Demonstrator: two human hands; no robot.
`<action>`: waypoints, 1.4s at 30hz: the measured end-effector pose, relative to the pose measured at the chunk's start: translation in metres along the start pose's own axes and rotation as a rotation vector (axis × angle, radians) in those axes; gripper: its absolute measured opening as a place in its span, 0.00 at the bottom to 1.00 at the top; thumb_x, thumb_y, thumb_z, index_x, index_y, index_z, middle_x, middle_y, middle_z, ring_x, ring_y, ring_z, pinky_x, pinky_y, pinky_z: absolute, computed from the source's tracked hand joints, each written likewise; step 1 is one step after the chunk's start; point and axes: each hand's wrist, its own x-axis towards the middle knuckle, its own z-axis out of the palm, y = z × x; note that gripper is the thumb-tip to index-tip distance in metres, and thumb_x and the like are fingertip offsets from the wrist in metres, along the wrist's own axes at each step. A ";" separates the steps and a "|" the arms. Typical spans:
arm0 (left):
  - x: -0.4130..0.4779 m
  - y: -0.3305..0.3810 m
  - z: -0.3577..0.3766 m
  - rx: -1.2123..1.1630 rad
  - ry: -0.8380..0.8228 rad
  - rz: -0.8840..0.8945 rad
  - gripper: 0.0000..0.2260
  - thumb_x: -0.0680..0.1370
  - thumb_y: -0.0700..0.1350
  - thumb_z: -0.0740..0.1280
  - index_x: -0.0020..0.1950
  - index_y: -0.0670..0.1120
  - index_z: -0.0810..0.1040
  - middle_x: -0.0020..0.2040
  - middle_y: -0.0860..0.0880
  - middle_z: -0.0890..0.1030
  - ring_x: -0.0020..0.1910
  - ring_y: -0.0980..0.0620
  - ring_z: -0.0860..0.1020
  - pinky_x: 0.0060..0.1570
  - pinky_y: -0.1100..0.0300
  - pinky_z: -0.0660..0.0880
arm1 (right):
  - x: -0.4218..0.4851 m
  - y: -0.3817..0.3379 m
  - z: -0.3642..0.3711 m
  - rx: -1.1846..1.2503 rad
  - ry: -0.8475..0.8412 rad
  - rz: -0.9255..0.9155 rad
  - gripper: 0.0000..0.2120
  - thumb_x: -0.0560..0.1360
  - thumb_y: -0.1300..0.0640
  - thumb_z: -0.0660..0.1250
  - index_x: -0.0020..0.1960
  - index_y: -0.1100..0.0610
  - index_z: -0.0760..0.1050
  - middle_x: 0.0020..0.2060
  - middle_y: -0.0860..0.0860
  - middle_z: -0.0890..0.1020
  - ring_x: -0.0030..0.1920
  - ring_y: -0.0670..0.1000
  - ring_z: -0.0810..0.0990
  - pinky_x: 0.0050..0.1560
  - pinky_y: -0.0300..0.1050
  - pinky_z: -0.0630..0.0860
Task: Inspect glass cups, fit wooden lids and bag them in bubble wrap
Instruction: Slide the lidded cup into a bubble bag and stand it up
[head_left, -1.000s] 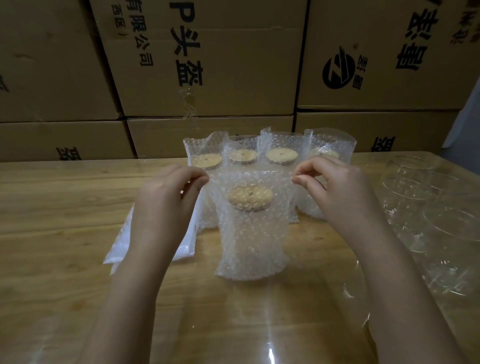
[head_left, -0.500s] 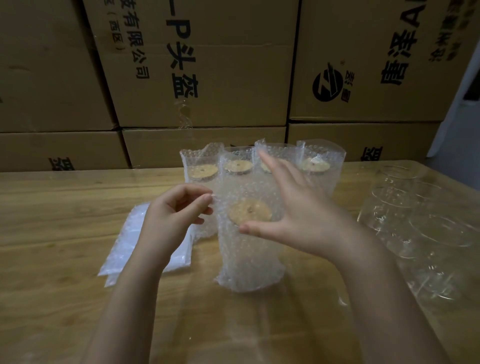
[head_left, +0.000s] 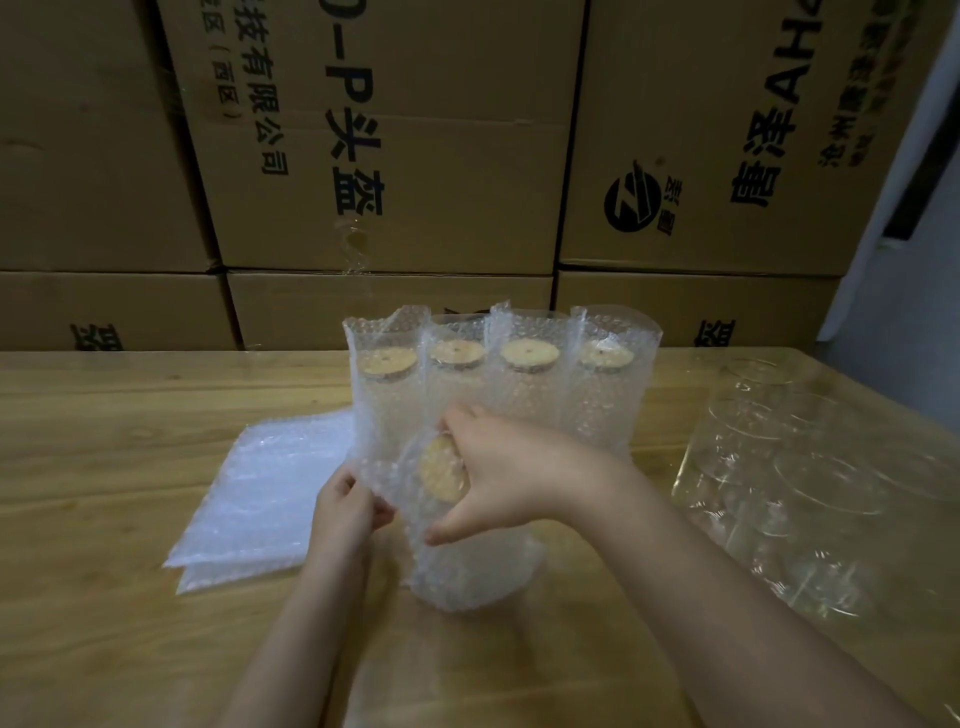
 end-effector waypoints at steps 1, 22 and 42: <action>-0.001 -0.007 0.000 0.028 0.005 -0.003 0.07 0.77 0.35 0.60 0.41 0.40 0.74 0.28 0.48 0.75 0.28 0.50 0.72 0.27 0.60 0.70 | -0.002 0.001 0.002 0.026 0.025 -0.022 0.36 0.64 0.39 0.75 0.64 0.54 0.63 0.55 0.48 0.72 0.47 0.49 0.75 0.34 0.42 0.69; 0.009 -0.046 0.003 0.434 -0.137 0.183 0.15 0.78 0.39 0.64 0.61 0.53 0.68 0.36 0.47 0.80 0.30 0.51 0.79 0.24 0.57 0.74 | -0.049 0.166 -0.158 0.505 1.069 0.443 0.32 0.67 0.43 0.75 0.62 0.53 0.64 0.59 0.51 0.72 0.57 0.52 0.75 0.47 0.48 0.78; 0.009 -0.048 0.004 0.458 -0.163 0.179 0.12 0.79 0.41 0.63 0.61 0.53 0.70 0.38 0.46 0.80 0.32 0.49 0.79 0.27 0.55 0.75 | -0.004 0.227 -0.136 0.152 0.978 0.716 0.34 0.69 0.40 0.73 0.65 0.58 0.64 0.63 0.55 0.71 0.56 0.57 0.76 0.44 0.50 0.73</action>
